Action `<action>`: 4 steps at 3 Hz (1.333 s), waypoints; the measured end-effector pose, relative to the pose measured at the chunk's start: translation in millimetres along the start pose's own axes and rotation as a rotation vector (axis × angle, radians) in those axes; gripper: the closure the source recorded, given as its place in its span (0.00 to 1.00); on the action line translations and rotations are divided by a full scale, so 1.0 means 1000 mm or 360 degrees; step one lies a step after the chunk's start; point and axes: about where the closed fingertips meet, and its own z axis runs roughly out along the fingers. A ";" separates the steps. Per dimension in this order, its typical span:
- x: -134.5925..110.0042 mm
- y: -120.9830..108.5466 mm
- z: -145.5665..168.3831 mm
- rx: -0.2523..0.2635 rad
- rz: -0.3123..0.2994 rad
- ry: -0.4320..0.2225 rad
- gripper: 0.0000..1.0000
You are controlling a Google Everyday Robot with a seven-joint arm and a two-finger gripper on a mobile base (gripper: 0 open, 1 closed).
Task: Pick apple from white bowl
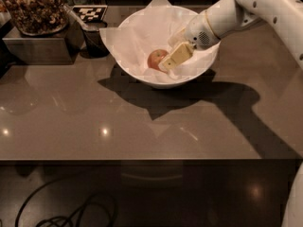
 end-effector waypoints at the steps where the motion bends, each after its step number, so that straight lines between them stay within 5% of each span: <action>1: 0.006 -0.004 0.004 -0.0003 0.0036 -0.0058 0.26; 4: 0.005 -0.015 0.030 -0.0070 0.0056 -0.0101 0.25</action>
Offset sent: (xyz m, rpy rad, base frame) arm 0.0166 -0.0021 -0.0148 0.1094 0.0139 -0.0246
